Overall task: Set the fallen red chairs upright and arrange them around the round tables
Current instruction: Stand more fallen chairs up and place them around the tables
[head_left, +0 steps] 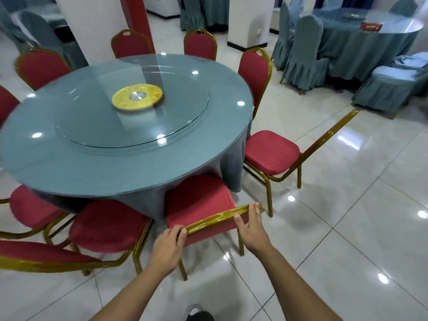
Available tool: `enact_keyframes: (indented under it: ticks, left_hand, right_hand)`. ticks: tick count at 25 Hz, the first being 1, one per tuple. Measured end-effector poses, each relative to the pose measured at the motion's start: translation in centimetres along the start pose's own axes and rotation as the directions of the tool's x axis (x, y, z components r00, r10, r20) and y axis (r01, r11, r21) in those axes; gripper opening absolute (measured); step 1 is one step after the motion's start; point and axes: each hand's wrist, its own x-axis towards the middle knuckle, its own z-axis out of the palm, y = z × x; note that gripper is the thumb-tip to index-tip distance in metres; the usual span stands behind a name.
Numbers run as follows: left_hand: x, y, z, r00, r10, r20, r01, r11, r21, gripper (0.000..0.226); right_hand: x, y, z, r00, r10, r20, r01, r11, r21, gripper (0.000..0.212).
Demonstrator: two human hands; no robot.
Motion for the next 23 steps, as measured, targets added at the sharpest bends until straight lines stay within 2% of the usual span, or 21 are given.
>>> enact_keyframes:
  ticks: [5, 7, 9, 10, 13, 16, 23]
  left_hand:
    - [1.4, 3.0, 0.2, 0.998, -0.066, -0.013, 0.068, 0.989, 0.132, 0.029]
    - [2.5, 5.4, 0.6, 0.998, -0.062, -0.017, 0.064, 0.99, 0.126, 0.035]
    - [4.3, 8.2, 1.4, 1.0, -0.005, 0.014, 0.003, 0.993, 0.121, 0.041]
    - [5.5, 9.9, 1.8, 0.998, 0.036, 0.041, -0.041, 0.991, 0.128, 0.041]
    - [9.8, 15.6, 3.2, 0.985, 0.136, 0.109, -0.136, 0.991, -0.005, 0.033]
    - [13.5, 21.3, 4.6, 0.97, 0.224, 0.096, -0.21, 0.968, -0.134, 0.029]
    - [21.1, 33.0, 7.9, 0.923, 0.337, 0.184, -0.298, 0.931, -0.211, 0.025]
  right_hand:
    - [1.4, 0.9, -1.9, 0.997, -0.064, 0.039, 0.067, 0.995, -0.08, 0.077]
    - [2.0, 1.4, -3.5, 0.992, -0.126, 0.01, 0.127, 0.985, -0.12, 0.062]
    - [3.1, 1.6, -5.8, 0.986, -0.163, -0.027, 0.16, 0.983, -0.095, 0.037]
    - [3.9, 1.5, -7.1, 0.987, -0.156, -0.039, 0.152, 0.985, -0.075, 0.032]
    - [7.1, 1.8, -11.2, 0.991, -0.116, -0.067, 0.111, 0.991, -0.073, 0.035]
    - [11.1, 1.7, -15.9, 0.989, -0.083, -0.119, 0.077, 0.996, -0.049, 0.036]
    - [17.1, 4.9, -28.2, 0.953, -0.053, -0.297, 0.058, 0.998, 0.011, 0.031]
